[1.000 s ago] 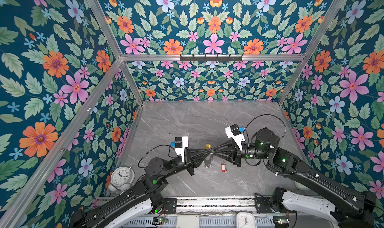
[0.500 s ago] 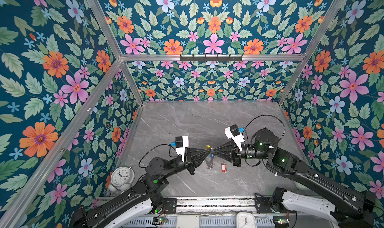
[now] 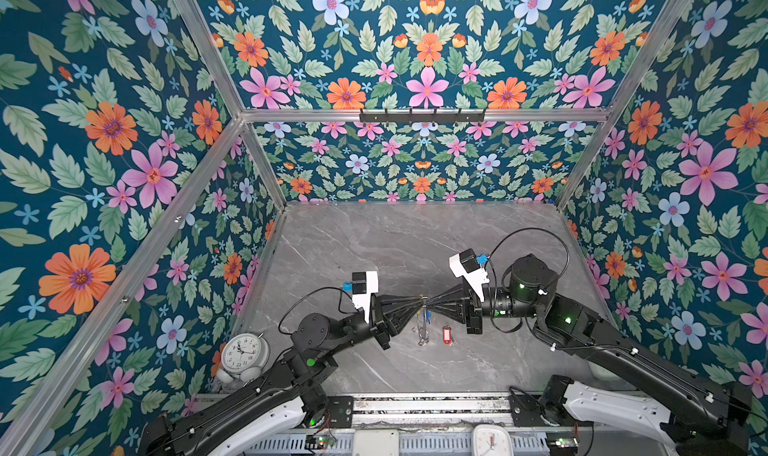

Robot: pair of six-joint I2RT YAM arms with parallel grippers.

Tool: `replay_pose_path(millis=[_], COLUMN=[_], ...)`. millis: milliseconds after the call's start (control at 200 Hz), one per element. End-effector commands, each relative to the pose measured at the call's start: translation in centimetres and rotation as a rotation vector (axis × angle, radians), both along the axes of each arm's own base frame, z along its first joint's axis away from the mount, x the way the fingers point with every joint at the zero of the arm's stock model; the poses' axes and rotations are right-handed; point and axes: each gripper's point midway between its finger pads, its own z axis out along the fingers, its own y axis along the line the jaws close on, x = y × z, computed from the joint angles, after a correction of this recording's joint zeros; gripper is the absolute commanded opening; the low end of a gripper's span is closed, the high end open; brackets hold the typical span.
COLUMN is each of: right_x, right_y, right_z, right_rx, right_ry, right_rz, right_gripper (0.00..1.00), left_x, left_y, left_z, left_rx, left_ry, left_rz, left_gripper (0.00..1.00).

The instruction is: Remove the keys from the keyring

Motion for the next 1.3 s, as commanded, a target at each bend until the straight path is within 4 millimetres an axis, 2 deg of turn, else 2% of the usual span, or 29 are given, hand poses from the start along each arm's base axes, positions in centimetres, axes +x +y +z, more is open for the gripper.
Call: replay_pose_path(millis=[0, 210, 530, 775, 1125, 1295], right_x=[-0.2, -0.7, -0.4, -0.1, 0.2, 0.4], right_y=[-0.5, -1.8, -2.2, -2.3, -2.4, -2.4], right_z=[-0.9, -2.7, -3.4, -3.6, -3.4, -3.5], right_rx=[-0.069, -0.230, -0.336, -0.371, -0.397, -0.416], right_ry=[-0.002, -0.012, -0.023, -0.029, -0.033, -0.030], right_rz=[0.014, 0.031, 0.045, 0.035, 0.031, 0.026], right_gripper=[0.00, 0.00, 0.00, 0.00, 0.00, 0.00], left_x=[0.1, -0.4, -0.5, -0.5, -0.5, -0.6], left_y=[0.0, -1.1, -2.4, -2.9, -3.5, -3.6], left_z=[-0.5, -2.3, -3.3, -3.2, -3.1, -3.0], left_rx=[0.044, 0.233, 0.406, 0.425, 0.427, 0.429], left_ry=[0.043, 0.092, 0.116, 0.112, 0.111, 0.108], left_rz=[-0.001, -0.051, -0.103, -0.123, -0.146, -0.153], left_gripper=[0.43, 0.42, 0.35, 0.22, 0.16, 0.07])
